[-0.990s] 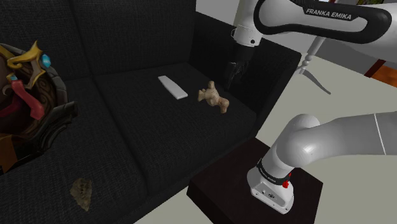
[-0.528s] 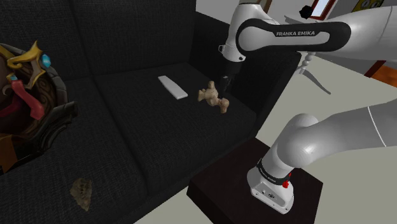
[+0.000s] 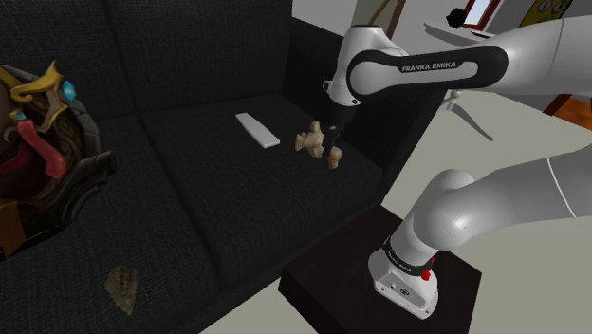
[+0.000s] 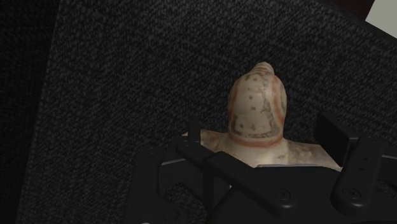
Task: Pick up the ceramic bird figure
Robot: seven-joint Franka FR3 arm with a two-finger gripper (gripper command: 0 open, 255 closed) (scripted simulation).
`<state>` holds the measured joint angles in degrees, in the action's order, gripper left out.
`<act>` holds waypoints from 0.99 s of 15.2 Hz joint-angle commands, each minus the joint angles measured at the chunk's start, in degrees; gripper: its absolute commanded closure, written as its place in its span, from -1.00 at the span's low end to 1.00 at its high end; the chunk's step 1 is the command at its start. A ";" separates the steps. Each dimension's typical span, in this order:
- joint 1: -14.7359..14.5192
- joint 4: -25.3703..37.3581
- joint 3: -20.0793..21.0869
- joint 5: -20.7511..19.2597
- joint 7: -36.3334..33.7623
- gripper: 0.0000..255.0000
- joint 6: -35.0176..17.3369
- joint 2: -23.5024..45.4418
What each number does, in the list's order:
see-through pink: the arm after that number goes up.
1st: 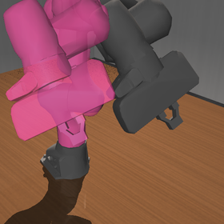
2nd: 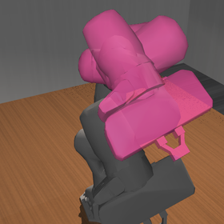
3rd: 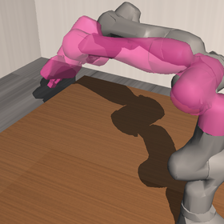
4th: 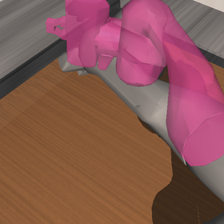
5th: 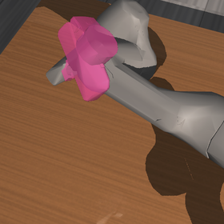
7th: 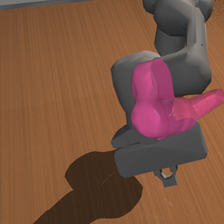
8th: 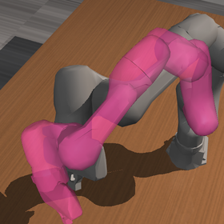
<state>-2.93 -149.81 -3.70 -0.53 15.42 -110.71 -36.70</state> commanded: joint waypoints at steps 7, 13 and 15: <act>0.02 -0.24 -0.03 -0.02 0.03 1.00 -0.23 -0.04; -0.02 1.66 0.10 0.05 -0.08 1.00 2.19 -0.56; -0.03 3.02 0.14 0.07 -0.12 1.00 3.85 -0.86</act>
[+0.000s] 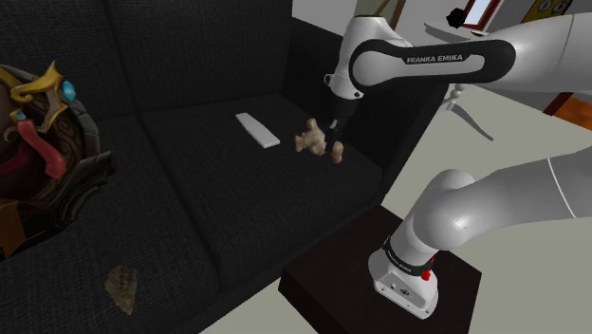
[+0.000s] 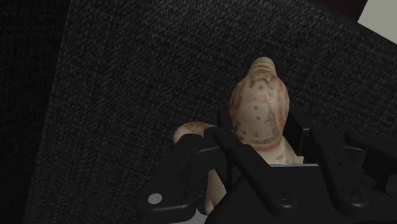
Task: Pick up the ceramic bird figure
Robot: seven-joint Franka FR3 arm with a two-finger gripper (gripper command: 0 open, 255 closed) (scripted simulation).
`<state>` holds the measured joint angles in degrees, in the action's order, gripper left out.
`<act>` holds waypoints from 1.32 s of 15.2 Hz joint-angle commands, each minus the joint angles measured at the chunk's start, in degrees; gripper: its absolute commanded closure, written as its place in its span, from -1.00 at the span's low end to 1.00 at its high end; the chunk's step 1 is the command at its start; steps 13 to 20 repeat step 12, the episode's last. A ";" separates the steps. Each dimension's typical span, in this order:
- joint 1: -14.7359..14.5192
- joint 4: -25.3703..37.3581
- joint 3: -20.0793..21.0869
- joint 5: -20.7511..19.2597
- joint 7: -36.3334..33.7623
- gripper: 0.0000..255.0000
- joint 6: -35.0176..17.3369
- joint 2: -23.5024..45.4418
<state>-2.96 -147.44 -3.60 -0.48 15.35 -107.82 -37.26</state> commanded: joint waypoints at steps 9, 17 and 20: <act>-0.08 7.20 0.23 0.13 -0.20 1.00 8.09 -0.89; -0.09 8.09 0.25 0.14 -0.22 1.00 8.98 -0.89; -0.09 8.09 0.25 0.14 -0.22 1.00 8.98 -0.89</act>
